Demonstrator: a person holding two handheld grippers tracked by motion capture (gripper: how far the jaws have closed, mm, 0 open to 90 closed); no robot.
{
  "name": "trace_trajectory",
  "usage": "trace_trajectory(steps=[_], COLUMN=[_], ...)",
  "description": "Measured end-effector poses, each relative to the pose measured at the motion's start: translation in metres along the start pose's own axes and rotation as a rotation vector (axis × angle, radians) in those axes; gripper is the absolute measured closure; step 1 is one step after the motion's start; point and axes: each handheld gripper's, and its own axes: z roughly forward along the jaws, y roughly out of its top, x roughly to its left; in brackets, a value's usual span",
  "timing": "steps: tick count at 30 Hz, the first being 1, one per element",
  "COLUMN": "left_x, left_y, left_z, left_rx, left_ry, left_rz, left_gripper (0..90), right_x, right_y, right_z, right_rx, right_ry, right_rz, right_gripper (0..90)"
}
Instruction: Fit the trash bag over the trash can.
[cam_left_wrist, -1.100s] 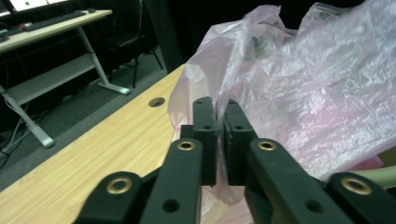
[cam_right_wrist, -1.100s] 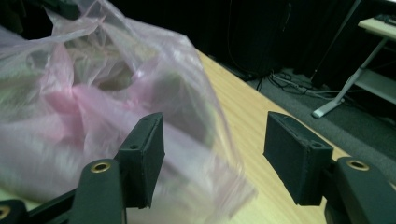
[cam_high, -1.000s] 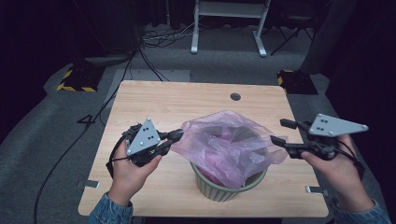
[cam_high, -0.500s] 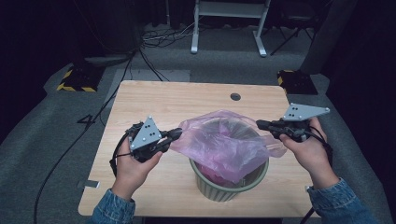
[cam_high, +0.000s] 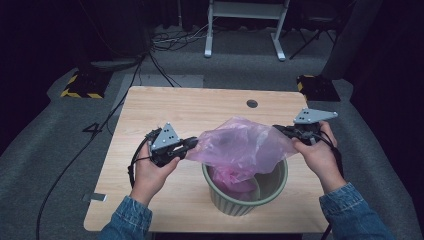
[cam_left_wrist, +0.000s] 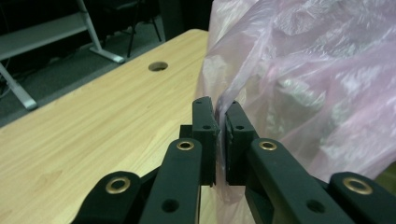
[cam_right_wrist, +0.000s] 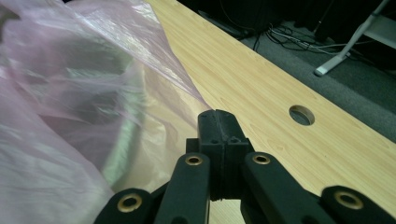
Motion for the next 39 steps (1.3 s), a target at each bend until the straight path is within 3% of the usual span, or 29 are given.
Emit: trace_trajectory(steps=[4, 8, 11, 13, 15, 17, 18, 21, 23, 28, 30, 35, 39], left_x=[0.002, 0.0, 0.0, -0.001, -0.001, -0.001, -0.001, 0.001, 0.001, -0.007, -0.013, -0.028, -0.035], left_y=[-0.012, -0.024, -0.032, -0.033, -0.033, -0.033, -0.033, -0.028, -0.023, -0.007, -0.002, 0.009, 0.018], left_z=[0.007, 0.011, 0.013, 0.012, 0.008, 0.002, -0.003, -0.02, -0.031, -0.053, -0.059, -0.066, -0.061], left_rx=[0.055, 0.088, 0.095, 0.088, 0.068, 0.027, 0.013, -0.04, -0.071, -0.127, -0.139, -0.151, -0.143], left_ry=[0.004, -0.013, -0.026, -0.024, -0.011, 0.019, 0.038, 0.076, 0.086, 0.105, 0.092, 0.063, 0.024], left_rz=[-0.004, -0.013, -0.029, -0.031, -0.039, -0.055, -0.06, -0.091, -0.103, -0.06, -0.037, 0.022, 0.05], left_gripper=[86.4, 87.0, 86.7, 85.1, 79.7, 64.7, 57.0, 46.9, 48.5, 44.4, 42.0, 39.2, 37.1], right_x=[-0.001, 0.003, -0.001, -0.002, -0.002, -0.003, -0.004, -0.009, -0.013, -0.015, -0.011, 0.001, 0.015], right_y=[-0.01, -0.023, -0.039, -0.043, -0.05, -0.055, -0.056, -0.057, -0.057, -0.054, -0.049, -0.04, -0.029], right_z=[0.005, 0.003, 0.001, 0.0, -0.002, -0.007, -0.011, -0.026, -0.035, -0.056, -0.074, -0.095, -0.105], right_rx=[0.037, 0.082, 0.102, 0.107, 0.106, 0.094, 0.079, 0.028, 0.005, -0.024, -0.056, -0.083, -0.098], right_ry=[0.013, 0.014, 0.041, 0.046, 0.059, 0.064, 0.055, 0.015, 0.012, -0.031, -0.046, -0.03, 0.008], right_rz=[0.009, -0.017, 0.03, 0.037, 0.054, 0.065, 0.069, 0.081, 0.093, 0.086, 0.078, 0.037, -0.016], right_gripper=[90.0, 90.0, 90.0, 90.0, 90.0, 90.0, 86.8, 68.1, 57.2, 48.9, 44.0, 38.4, 35.2])
